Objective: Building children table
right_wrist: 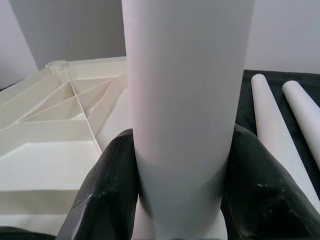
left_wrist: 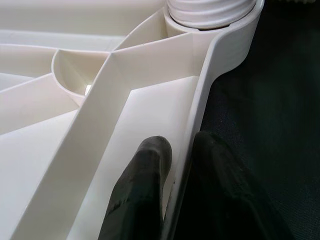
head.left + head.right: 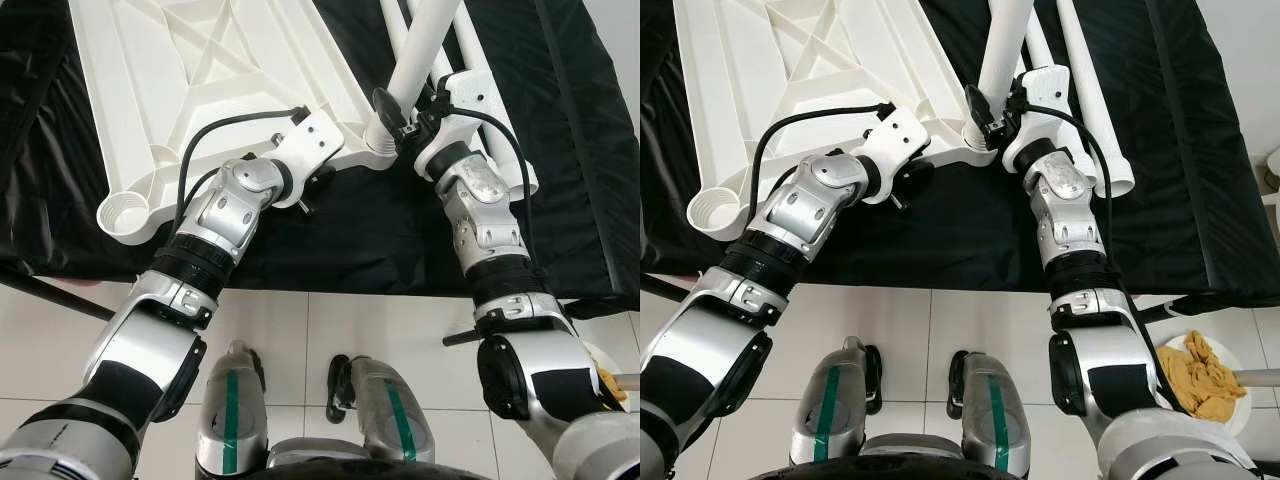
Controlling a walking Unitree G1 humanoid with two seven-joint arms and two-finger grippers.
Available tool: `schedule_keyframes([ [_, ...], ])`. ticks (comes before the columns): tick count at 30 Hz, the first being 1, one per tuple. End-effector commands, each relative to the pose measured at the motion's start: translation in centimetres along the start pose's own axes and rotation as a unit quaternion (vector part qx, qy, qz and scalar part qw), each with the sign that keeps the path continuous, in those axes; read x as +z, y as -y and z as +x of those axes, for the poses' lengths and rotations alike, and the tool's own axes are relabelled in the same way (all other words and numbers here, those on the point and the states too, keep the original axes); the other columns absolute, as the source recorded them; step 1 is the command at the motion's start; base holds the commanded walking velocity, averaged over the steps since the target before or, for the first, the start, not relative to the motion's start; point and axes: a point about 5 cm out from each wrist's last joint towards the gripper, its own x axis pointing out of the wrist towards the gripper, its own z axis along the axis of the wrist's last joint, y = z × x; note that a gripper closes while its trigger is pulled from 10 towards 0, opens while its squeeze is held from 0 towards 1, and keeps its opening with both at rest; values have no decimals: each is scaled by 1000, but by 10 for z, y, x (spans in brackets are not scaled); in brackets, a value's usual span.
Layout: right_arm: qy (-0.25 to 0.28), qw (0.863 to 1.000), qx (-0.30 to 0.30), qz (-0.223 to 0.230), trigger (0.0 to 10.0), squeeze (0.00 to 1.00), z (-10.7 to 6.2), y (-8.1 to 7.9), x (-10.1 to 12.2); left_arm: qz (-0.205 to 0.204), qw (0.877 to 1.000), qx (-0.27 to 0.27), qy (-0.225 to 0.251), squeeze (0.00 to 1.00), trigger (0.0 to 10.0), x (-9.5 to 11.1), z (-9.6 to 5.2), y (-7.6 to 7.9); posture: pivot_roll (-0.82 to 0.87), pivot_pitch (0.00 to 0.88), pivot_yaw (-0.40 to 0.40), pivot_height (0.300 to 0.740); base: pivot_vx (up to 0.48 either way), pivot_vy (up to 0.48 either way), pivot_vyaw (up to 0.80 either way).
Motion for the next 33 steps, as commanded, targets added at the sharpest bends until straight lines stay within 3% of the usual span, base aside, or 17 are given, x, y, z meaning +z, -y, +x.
schedule_keyframes([
  [1,-109,993,-43,32,10000,0,-21,11,-45,20,998,38,37,0,10000,19,-8,-13,78,49,-37,740,0,0,0],
  [8,-111,991,-55,45,10000,0,-19,15,-45,22,998,38,38,0,10000,20,-8,-14,78,50,-37,740,0,0,0],
  [22,-110,994,-12,-22,10000,0,-7,5,-39,22,998,40,41,0,10000,21,-8,-13,81,49,-42,740,0,0,0],
  [33,-124,992,-24,-11,10000,0,-17,7,-50,22,998,42,42,0,10000,21,-9,-13,83,51,-45,740,0,0,0],
])
